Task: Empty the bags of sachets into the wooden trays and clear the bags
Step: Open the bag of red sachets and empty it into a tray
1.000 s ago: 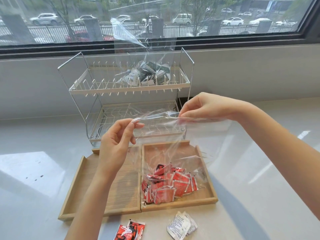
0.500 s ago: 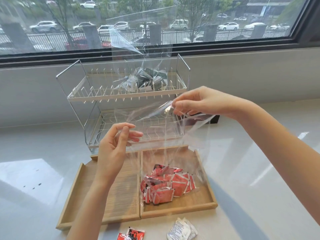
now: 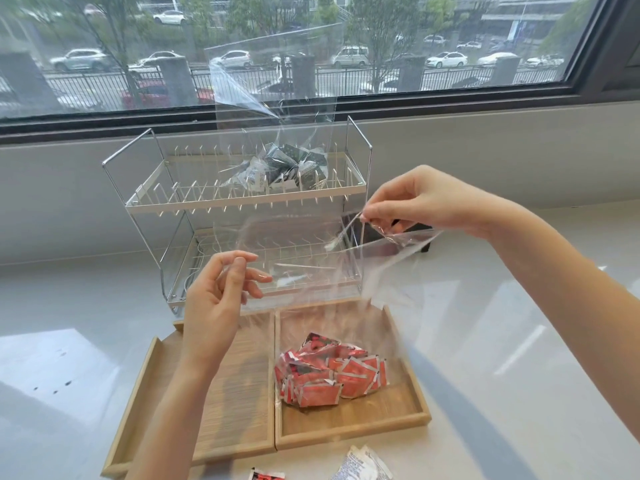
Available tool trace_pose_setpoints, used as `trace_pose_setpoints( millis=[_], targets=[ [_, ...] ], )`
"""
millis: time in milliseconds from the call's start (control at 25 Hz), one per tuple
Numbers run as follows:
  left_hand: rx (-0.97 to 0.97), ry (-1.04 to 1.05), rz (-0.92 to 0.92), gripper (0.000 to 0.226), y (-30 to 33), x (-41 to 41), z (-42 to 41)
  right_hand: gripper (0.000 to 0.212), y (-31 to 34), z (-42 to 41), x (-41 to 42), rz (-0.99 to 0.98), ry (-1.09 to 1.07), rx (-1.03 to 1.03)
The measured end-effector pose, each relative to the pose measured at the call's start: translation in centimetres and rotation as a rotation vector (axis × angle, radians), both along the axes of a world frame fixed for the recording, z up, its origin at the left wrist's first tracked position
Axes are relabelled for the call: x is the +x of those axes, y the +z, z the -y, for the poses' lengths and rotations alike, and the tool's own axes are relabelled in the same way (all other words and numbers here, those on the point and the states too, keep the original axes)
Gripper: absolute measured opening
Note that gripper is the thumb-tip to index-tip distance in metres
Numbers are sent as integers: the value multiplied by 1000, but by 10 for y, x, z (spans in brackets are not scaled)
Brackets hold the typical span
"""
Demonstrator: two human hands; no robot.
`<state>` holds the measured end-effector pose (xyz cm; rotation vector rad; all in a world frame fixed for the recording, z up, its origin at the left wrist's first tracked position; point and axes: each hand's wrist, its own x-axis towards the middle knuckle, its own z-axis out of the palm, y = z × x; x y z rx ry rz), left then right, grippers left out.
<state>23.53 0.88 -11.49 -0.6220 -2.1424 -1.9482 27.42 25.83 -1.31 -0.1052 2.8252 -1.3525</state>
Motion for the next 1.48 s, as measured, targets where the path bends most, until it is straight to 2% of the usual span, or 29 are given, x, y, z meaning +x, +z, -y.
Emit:
trace_pose_setpoints(
  millis=[160,240,360,440,600,800,960,1080,1120,1200,1280,1360,1480],
  targets=[
    [-10,-5,-12,20,1,-1,-2,13,0,-2,-1,-87,-11,-58],
    [-3,-8,-8,20,0,0,-3,18,-5,-6,-3,-1,-11,-57],
    [8,-2,1,21,-2,-1,-2,29,-12,-17,-2,229,31,70],
    [9,6,1,21,-2,-2,-1,26,-16,-23,0,251,46,64],
    [12,21,4,22,0,-4,-1,18,-16,-27,0,33,-67,-3],
    [-11,25,-19,23,3,-9,-4,19,3,-23,3,-242,-131,-66],
    [13,39,-15,24,0,-9,-2,19,15,-32,3,-409,-240,-238],
    [24,41,-10,23,-1,-10,0,15,-10,-35,0,-319,-259,-399],
    [25,41,-2,23,-1,-10,0,27,-25,-34,0,-280,-251,-462],
    [32,49,11,24,-1,-11,-1,65,-62,-32,2,-197,-224,-566],
    [32,53,18,24,-2,-14,0,79,-99,-27,4,-97,-204,-579],
    [22,47,22,24,-3,-16,0,72,-130,-19,7,-5,-204,-505],
    [15,46,23,24,-4,-19,1,37,-152,-5,8,45,-226,-448]
  ],
)
